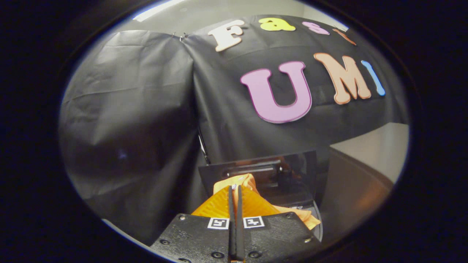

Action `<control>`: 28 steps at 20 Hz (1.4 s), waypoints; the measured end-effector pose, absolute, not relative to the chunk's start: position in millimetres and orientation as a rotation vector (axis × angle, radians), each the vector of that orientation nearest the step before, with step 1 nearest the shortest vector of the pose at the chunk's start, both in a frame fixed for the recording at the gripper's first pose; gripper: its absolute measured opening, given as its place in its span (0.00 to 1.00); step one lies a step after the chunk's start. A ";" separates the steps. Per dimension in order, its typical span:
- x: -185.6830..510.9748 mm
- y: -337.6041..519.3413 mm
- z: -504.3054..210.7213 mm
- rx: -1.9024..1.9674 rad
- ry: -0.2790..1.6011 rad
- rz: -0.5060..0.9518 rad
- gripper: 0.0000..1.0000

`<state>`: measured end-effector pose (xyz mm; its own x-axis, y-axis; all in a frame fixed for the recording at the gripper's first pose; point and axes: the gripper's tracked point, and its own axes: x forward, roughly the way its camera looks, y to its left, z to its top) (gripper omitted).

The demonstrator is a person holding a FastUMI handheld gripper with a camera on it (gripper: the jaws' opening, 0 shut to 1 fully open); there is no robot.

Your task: Put the clothes into the washing machine and then close the washing machine lid.

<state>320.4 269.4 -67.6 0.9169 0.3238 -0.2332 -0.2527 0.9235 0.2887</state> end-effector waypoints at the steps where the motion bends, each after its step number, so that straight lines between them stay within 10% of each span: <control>1: 319.7 270.2 -87.9 0.257 0.313 0.295 0.00; 21: 339.8 281.5 -256.7 0.267 0.632 0.254 0.07; 28: 338.1 261.8 -251.0 0.151 0.633 0.196 0.97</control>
